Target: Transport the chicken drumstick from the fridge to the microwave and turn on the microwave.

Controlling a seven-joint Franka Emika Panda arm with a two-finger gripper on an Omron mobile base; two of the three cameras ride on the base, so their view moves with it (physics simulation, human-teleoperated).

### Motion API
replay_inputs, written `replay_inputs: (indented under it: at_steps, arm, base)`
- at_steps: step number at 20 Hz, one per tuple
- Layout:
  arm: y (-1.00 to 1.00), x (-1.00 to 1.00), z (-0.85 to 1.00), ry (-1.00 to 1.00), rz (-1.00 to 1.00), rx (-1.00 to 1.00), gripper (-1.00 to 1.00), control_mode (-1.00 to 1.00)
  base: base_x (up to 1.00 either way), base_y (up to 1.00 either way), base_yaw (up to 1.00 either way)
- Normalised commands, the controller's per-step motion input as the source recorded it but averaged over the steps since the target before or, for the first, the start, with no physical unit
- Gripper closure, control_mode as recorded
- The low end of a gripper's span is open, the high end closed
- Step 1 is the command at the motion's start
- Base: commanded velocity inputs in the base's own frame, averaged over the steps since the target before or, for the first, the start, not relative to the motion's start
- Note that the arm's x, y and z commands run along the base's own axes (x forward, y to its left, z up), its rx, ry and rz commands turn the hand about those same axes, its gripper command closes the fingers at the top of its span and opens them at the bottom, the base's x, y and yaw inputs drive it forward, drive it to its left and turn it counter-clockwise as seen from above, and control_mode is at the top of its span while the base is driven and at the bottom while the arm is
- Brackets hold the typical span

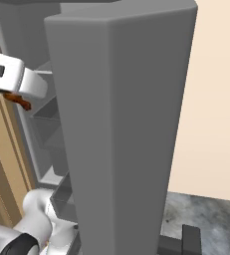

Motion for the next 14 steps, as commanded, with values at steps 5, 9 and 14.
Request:
replay_inputs:
  at_steps: [5,9,14]
  arm:
    - [0.02,-0.38,0.0,0.09,0.0,0.0,1.0,-1.0]
    - [0.08,-0.06,0.0,0.05,0.0,0.0,1.0,-1.0]
    - [0.0,0.0,0.0,0.0,0.0,0.0,1.0,-1.0]
  base:
    - [0.0,0.0,0.0]
    - [0.0,0.0,0.0]
    - [0.0,0.0,0.0]
